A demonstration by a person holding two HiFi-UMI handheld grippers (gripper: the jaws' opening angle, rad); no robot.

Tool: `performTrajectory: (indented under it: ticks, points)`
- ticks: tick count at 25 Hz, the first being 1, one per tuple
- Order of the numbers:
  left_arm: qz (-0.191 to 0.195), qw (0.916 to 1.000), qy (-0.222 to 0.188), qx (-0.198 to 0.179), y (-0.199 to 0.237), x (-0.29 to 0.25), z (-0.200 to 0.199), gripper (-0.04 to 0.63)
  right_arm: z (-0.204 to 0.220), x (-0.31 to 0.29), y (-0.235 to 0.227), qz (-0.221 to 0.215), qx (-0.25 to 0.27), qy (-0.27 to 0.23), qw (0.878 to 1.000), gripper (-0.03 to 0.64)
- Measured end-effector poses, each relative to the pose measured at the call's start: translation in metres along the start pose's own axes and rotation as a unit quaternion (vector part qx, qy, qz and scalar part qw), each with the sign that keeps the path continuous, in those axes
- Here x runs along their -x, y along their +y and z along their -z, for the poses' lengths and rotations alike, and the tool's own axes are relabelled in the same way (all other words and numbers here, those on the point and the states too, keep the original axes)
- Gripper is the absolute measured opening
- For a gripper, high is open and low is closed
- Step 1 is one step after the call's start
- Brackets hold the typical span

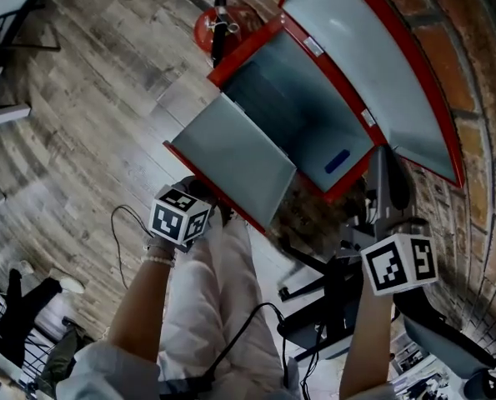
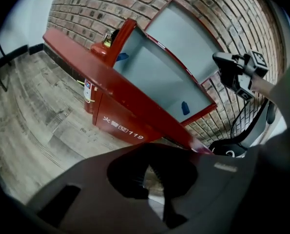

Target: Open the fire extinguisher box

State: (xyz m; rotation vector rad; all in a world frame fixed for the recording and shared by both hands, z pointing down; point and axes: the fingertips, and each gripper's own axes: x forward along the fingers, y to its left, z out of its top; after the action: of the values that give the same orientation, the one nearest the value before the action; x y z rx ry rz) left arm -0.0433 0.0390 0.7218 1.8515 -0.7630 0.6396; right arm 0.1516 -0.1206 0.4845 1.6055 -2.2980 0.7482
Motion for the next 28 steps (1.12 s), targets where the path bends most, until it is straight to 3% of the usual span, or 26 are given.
performTrajectory:
  ticks: [4, 8, 12, 17, 23, 28]
  points:
    - [-0.003, 0.9999, 0.008, -0.006, 0.006, 0.0, 0.007, -0.003, 0.072, 0.012, 0.052, -0.079, -0.073, 0.079, 0.991, 0.038]
    - [0.0, 0.9999, 0.011, -0.012, 0.007, -0.001, 0.008, -0.003, 0.145, 0.032, 0.078, -0.103, -0.125, 0.154, 0.975, 0.129]
    - [0.001, 0.9997, 0.014, -0.019, 0.008, -0.002, 0.01, -0.003, 0.216, 0.04, 0.067, -0.071, -0.195, 0.214, 0.954, 0.172]
    - [0.002, 0.9996, 0.017, -0.024, 0.009, -0.001, 0.012, -0.003, 0.284, 0.039, 0.05, -0.02, -0.285, 0.26, 0.922, 0.166]
    - [0.004, 0.9994, 0.015, -0.032, 0.009, -0.003, 0.013, -0.003, 0.318, 0.03, 0.048, 0.013, -0.335, 0.277, 0.9, 0.152]
    - [0.004, 0.999, 0.021, -0.04, 0.01, -0.002, 0.02, -0.003, 0.322, 0.029, 0.051, 0.024, -0.363, 0.272, 0.891, 0.067]
